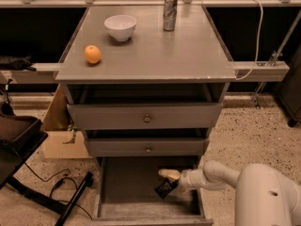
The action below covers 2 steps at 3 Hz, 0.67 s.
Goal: Place rxbar chocolate into bottom drawer
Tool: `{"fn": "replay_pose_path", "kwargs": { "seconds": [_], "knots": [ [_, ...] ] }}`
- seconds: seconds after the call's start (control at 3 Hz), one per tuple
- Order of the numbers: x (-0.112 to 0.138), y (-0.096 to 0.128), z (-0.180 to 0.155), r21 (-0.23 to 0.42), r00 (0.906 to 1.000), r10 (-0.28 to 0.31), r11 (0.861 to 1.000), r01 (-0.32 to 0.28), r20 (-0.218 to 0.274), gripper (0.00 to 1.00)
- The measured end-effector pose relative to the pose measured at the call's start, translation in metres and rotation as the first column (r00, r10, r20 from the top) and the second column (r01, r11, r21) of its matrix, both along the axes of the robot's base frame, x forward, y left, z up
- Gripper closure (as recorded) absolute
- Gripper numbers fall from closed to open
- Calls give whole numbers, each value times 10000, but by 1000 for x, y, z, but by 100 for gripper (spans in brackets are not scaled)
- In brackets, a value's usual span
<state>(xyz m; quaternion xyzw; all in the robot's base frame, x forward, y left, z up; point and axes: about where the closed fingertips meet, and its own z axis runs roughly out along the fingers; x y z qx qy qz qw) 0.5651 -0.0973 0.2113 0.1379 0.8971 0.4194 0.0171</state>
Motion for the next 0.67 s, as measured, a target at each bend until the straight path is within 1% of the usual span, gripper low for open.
{"fn": "replay_pose_path", "kwargs": {
  "seconds": [0.33, 0.67],
  "knots": [
    [-22, -21, 67, -220, 9926, 523, 9985, -501, 1095, 0],
    [-63, -28, 134, -450, 9799, 1491, 9885, -1443, 1329, 0]
  ]
}}
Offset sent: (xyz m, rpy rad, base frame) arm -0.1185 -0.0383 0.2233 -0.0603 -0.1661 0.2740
